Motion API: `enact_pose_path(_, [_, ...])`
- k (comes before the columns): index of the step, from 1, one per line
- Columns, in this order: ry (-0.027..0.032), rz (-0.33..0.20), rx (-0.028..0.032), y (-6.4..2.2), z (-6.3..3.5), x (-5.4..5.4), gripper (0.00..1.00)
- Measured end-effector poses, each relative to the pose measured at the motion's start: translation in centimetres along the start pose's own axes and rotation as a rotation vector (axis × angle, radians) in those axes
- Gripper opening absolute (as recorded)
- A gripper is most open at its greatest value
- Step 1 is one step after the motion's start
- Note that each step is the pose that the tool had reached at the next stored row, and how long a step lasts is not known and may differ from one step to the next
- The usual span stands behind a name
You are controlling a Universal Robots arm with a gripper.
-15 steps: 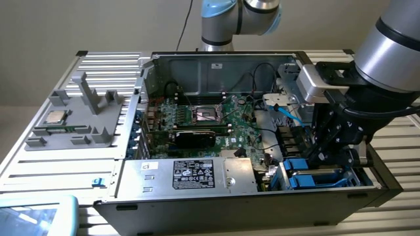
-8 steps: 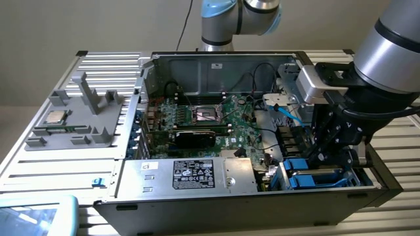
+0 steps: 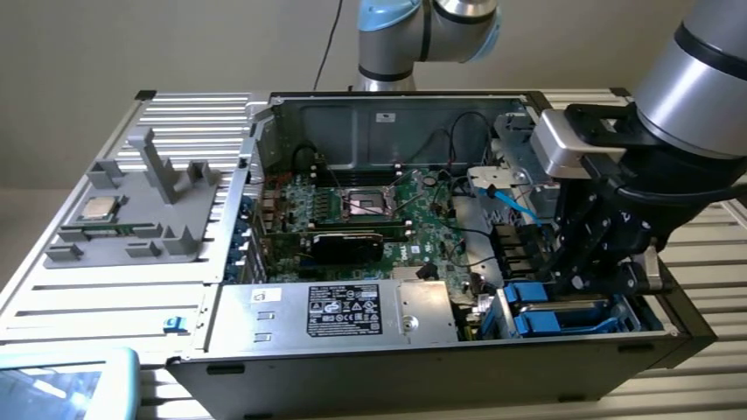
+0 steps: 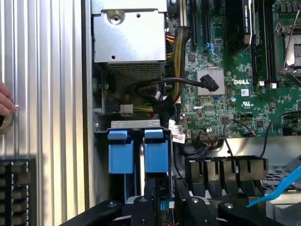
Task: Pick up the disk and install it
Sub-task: 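Insert the second disk wire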
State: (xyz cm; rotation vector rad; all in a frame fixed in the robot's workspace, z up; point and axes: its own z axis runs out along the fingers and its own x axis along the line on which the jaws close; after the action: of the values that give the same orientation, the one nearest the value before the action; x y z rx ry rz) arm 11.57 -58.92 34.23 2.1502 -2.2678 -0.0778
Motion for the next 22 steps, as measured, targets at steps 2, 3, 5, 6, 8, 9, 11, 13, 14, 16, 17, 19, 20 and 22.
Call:
enact_pose_path(2, [0.0005,0.000,0.0001,-0.11,-0.81,0.0,0.30])
enact_pose_path(3, [0.0005,0.000,0.0001,-0.23,-1.19,0.0,0.30])
enact_pose_path(5, [0.0014,0.000,0.0001,-0.50,-1.73,-0.1,0.30])
enact_pose_path(6, [0.0027,0.000,0.0002,-0.58,-1.90,-0.1,0.30])
enact_pose_path(8, [0.0066,0.000,0.0004,-0.74,-2.21,-0.2,0.30])
enact_pose_path(9, [0.0087,0.001,0.0005,-0.87,-2.43,-0.3,0.30])
enact_pose_path(11, [0.0097,0.001,0.0005,-1.17,-3.02,-0.3,0.30])
enact_pose_path(13, [0.0099,0.001,0.0006,-1.41,-3.65,-0.3,0.30])
enact_pose_path(14, [0.0099,0.001,0.0006,-1.50,-3.92,-0.4,0.30])
enact_pose_path(16, [0.0098,0.001,0.0005,-1.53,-4.10,-0.5,0.30])
enact_pose_path(17, [0.0098,0.001,0.0006,-1.51,-4.10,-0.7,0.30])
enact_pose_path(19, [0.0099,0.001,0.0005,-1.50,-4.09,-1.2,0.30])
enact_pose_path(20, [0.0096,0.001,0.0005,-1.49,-4.07,-1.4,0.30])
enact_pose_path(22, [0.0098,0.001,0.0005,-1.48,-4.08,-1.6,0.30])
